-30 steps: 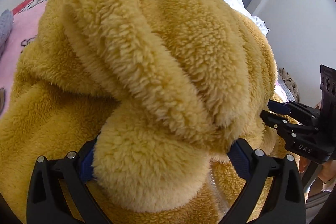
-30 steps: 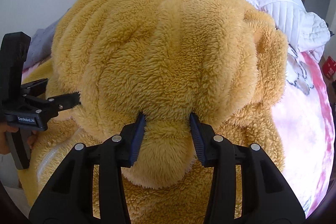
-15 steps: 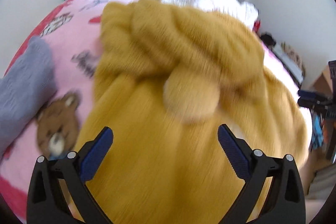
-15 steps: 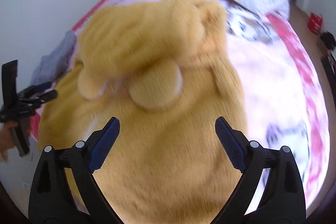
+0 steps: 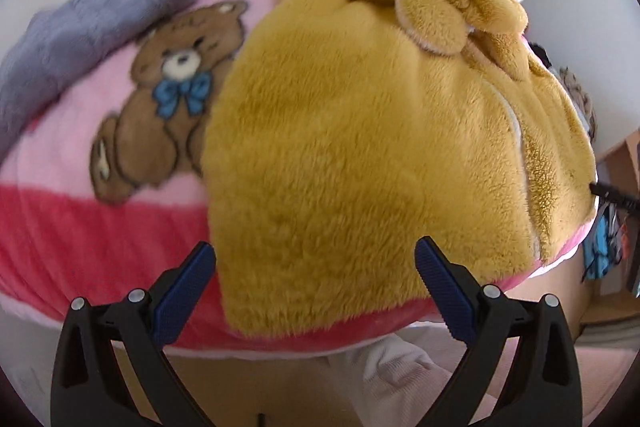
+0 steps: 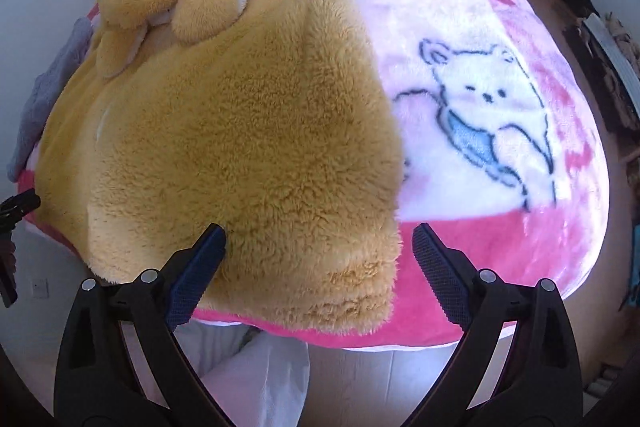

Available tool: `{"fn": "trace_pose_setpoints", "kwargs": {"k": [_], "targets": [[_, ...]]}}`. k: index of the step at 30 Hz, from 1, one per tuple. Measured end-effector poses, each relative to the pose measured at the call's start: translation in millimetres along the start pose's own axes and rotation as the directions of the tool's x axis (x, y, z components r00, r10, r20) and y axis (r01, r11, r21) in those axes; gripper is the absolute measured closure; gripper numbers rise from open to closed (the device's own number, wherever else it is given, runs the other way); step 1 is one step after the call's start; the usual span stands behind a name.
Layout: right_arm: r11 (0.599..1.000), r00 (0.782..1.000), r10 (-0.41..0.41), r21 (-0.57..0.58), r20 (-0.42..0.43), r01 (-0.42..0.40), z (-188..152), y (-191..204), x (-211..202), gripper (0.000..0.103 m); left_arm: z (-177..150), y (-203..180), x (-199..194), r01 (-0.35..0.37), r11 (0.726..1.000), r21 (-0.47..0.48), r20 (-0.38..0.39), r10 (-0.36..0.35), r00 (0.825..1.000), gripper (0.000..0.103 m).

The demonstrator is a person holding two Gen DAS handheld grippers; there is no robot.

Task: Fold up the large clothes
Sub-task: 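Lift the hem with both grippers and fold it over toward the hood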

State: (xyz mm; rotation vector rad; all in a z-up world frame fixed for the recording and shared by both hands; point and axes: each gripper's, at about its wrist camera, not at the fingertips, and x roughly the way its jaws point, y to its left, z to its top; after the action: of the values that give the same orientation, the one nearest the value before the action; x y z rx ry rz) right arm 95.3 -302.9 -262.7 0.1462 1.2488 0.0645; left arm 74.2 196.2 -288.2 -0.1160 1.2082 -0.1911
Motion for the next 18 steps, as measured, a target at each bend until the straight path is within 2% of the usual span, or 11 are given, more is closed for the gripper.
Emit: {"fn": "trace_pose_setpoints", "kwargs": {"k": [3, 6, 8, 13, 18], "targets": [[1.000, 1.000, 0.006, 0.015, 0.017, -0.006, -3.5, -4.4, 7.1, 0.012, -7.8, 10.3, 11.6, 0.020, 0.996, -0.084, -0.009, -0.021, 1.000, 0.005], [0.998, 0.999, 0.024, 0.056, 0.026, -0.025, -5.1, -11.5, 11.4, 0.010, -6.7, 20.0, 15.7, 0.023, 0.993, -0.120, -0.001, -0.024, 1.000, 0.005], [0.997, 0.999, 0.044, 0.068, 0.026, -0.045, -4.3, -15.3, 14.7, 0.008, -4.0, 27.4, 22.6, 0.077, 0.987, -0.141, -0.014, -0.080, 0.997, 0.005], [0.989, 0.997, 0.080, 0.124, 0.009, -0.080, -3.1, -24.0, 28.7, 0.008, 8.7, 32.0, 51.7, 0.171, 0.980, -0.103, -0.096, -0.181, 0.979, 0.005], [0.987, 0.996, 0.083, 0.133, 0.027, -0.086, -5.3, -23.4, 28.7, 0.007, 8.8, 31.6, 61.3, 0.175, 0.983, -0.057, -0.119, -0.181, 0.976, 0.005]]}}
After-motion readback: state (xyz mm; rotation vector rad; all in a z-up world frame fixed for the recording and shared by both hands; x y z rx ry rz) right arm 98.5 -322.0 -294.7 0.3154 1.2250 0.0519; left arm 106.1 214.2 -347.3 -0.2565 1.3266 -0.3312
